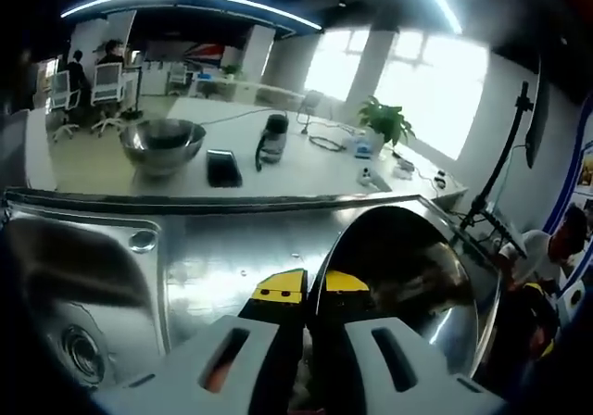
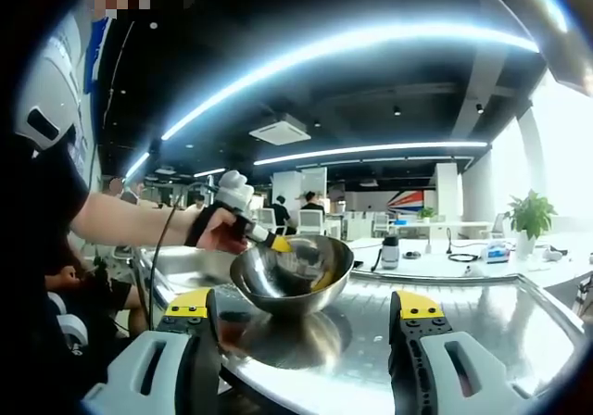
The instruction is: Pick up bowl with dirty water move over sink pour dirty water into sink return bowl to place
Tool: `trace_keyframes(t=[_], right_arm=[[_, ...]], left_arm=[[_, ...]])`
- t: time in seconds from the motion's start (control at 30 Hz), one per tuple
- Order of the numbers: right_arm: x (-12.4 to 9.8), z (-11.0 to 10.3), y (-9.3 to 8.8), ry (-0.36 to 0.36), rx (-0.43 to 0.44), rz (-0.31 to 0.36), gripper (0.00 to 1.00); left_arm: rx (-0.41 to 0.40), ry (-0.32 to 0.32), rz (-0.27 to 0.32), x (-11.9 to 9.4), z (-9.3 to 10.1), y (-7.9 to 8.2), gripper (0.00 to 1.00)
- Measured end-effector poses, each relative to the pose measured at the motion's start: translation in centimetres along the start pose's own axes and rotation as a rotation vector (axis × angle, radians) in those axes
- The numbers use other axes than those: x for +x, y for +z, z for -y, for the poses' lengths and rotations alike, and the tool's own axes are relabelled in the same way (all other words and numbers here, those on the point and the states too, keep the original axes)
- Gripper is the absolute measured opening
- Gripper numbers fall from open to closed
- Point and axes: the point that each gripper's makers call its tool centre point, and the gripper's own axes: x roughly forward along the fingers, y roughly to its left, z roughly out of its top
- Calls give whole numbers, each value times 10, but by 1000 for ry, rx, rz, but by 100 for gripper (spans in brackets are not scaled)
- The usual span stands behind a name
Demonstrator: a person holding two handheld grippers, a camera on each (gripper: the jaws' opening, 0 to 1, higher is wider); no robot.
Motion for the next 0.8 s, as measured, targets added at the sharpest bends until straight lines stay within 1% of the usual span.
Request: trace_keyframes(t=[0.13,0.2,0.33,0.43,0.5,0.7,0.8], right_arm=[[0,-1,-1,3,-1,-5,68],[1,-1,-1,4,-1,-4,68],[2,-2,1,6,-4,-1,68],[3,-2,-1,7,0,-4,68],[4,-4,-2,11,2,-7,68],[6,-5,-3,15,4,-9,68],[8,-6,-3,18,2,-9,68]], left_arm=[[-56,-29,9,-1,2,2,0],[-44,-23,10,-1,1,2,0],[-64,-27,18,-2,0,4,0],[-50,-36,34,-4,0,7,0],[-49,-39,30,-4,-1,7,0],[-101,-63,52,-10,-3,15,0],[-109,-60,68,-16,-5,21,0]])
